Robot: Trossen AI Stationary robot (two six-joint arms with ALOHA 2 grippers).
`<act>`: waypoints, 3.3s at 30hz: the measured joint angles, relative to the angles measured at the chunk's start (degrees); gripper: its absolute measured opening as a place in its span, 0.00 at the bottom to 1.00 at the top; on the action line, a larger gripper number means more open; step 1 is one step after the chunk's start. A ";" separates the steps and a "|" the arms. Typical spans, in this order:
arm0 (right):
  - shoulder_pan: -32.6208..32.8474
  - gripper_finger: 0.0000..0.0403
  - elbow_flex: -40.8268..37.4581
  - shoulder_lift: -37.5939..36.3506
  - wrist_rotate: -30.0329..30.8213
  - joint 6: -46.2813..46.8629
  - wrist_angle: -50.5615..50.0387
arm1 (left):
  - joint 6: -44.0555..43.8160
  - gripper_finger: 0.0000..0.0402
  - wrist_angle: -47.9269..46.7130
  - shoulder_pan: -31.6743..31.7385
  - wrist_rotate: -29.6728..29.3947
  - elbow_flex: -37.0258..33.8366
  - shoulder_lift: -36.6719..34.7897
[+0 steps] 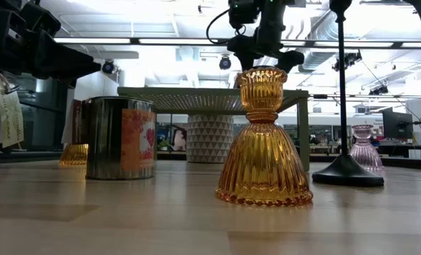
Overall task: Pick & Place candle stick holders
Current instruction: Put the top silver scented candle on the shelf, then put the bottom silver scented candle on the shelf
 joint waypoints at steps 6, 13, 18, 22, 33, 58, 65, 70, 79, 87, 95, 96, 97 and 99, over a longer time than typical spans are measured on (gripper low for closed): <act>-0.15 0.99 0.00 0.00 -1.18 -0.14 0.19 | 0.01 0.34 0.01 0.00 0.00 0.01 0.01; -0.87 0.99 -0.01 -1.43 -1.76 -0.34 0.89 | 0.00 0.34 0.01 0.00 -0.01 0.00 0.02; -0.90 0.99 -0.01 -2.60 -1.66 -0.33 1.67 | 0.02 0.34 0.00 0.00 0.00 0.00 0.02; -1.15 0.99 -0.02 -3.45 -1.75 -0.15 2.08 | 0.01 0.34 0.01 0.00 0.00 0.00 0.00; -1.25 0.99 -0.02 -6.58 -1.26 0.11 2.81 | 0.01 0.34 0.01 0.00 0.00 0.01 0.01; 9.38 0.99 -0.07 -20.66 4.42 -17.66 -11.38 | 0.01 0.34 0.02 0.00 0.00 0.00 0.00; 12.31 0.99 -2.91 -25.15 4.48 -14.99 -13.49 | 0.01 0.34 0.00 0.00 0.00 0.01 0.00; 14.81 0.99 -8.58 -29.90 4.28 -12.00 -13.77 | 0.02 0.34 0.00 0.00 0.00 0.00 0.00; 22.23 0.99 -17.46 -37.13 2.75 -9.94 -13.51 | 0.00 0.34 0.02 0.00 0.00 0.00 0.02; 28.23 0.99 -30.90 -47.32 5.61 -8.88 -8.13 | 0.00 0.34 0.01 0.00 0.00 0.00 0.00; 31.48 0.99 -42.75 -58.18 10.75 -2.45 0.06 | 0.00 0.34 0.01 0.00 0.00 0.00 0.02; 31.83 0.99 -44.54 -59.85 10.74 -2.04 1.72 | 0.00 0.34 0.02 -0.02 -0.02 0.00 0.02; 32.15 0.99 -46.32 -61.44 10.75 -1.88 3.69 | 0.00 0.34 0.02 0.00 0.00 0.00 0.02; 32.72 0.99 -50.03 -64.89 10.76 -2.42 7.18 | 0.01 0.34 0.00 -0.01 0.00 0.01 0.01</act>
